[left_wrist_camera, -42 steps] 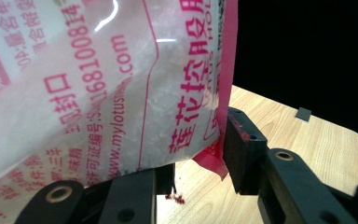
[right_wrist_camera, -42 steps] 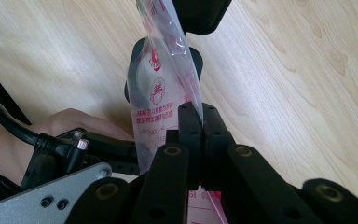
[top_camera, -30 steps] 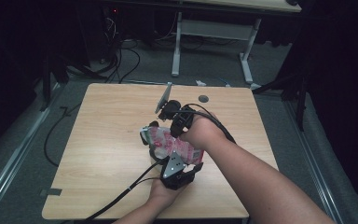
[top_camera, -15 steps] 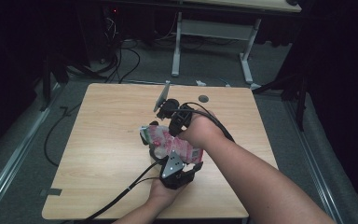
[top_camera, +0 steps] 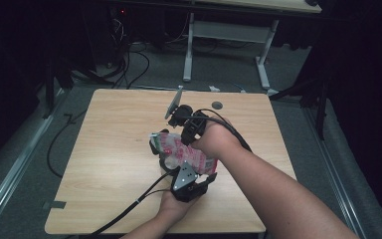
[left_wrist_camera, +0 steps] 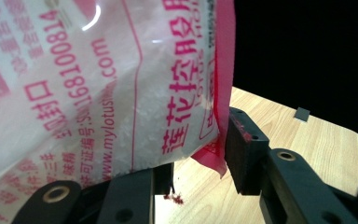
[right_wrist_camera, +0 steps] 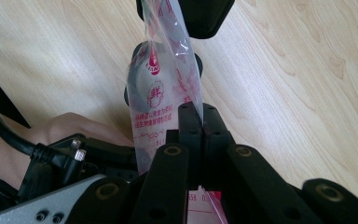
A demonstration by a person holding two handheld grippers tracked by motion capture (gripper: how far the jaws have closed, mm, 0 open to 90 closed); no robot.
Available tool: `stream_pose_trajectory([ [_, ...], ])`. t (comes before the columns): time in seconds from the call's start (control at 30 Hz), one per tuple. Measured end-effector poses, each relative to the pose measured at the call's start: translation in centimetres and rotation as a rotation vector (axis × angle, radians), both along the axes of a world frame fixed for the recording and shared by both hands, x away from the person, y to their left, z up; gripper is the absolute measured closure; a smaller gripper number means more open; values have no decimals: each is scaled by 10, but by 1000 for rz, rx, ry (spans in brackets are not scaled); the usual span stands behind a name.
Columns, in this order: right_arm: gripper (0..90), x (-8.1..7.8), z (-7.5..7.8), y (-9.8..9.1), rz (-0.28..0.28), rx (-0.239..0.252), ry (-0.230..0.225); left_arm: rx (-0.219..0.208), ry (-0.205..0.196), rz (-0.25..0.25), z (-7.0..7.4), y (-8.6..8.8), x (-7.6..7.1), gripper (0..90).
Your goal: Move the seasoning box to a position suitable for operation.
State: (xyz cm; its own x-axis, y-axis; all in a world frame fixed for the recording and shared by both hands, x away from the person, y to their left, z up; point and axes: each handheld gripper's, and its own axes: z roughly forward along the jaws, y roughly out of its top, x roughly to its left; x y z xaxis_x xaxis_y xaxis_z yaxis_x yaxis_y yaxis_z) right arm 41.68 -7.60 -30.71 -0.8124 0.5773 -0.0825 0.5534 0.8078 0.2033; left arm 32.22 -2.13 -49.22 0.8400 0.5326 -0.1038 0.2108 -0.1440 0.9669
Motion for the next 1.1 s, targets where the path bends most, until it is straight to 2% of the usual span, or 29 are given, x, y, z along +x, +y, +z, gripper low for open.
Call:
stream_pose_trajectory([
  [0.03, 896, 0, 0, 0, -2, -1, 0, 8, -6, 5, -2, 0, 1, 658],
  [0.1, 895, 0, 0, 0, 0, -6, -1, 14, 24, 0, -1, 1, 3, 659],
  [0.17, 895, 0, -1, 1, 1, -1, 0, 11, -7, -7, 2, 0, -1, 659],
  [0.37, 895, -1, 0, 0, 0, 2, 1, 14, 6, -3, 1, 1, 1, 660],
  [0.6, 895, -1, 1, -3, -4, 2, 1, 22, -1, -4, -1, 2, 0, 660],
  [0.73, 895, -2, 0, -3, -4, 3, 2, 18, 12, -3, -2, 3, 0, 662],
  [0.87, 895, -1, -4, -1, 0, -2, 10, 26, -4, -13, -1, 1, -3, 660],
  [1.1, 895, 1, -9, 4, 11, -9, 6, 25, 7, -8, -2, 1, 0, 659],
])
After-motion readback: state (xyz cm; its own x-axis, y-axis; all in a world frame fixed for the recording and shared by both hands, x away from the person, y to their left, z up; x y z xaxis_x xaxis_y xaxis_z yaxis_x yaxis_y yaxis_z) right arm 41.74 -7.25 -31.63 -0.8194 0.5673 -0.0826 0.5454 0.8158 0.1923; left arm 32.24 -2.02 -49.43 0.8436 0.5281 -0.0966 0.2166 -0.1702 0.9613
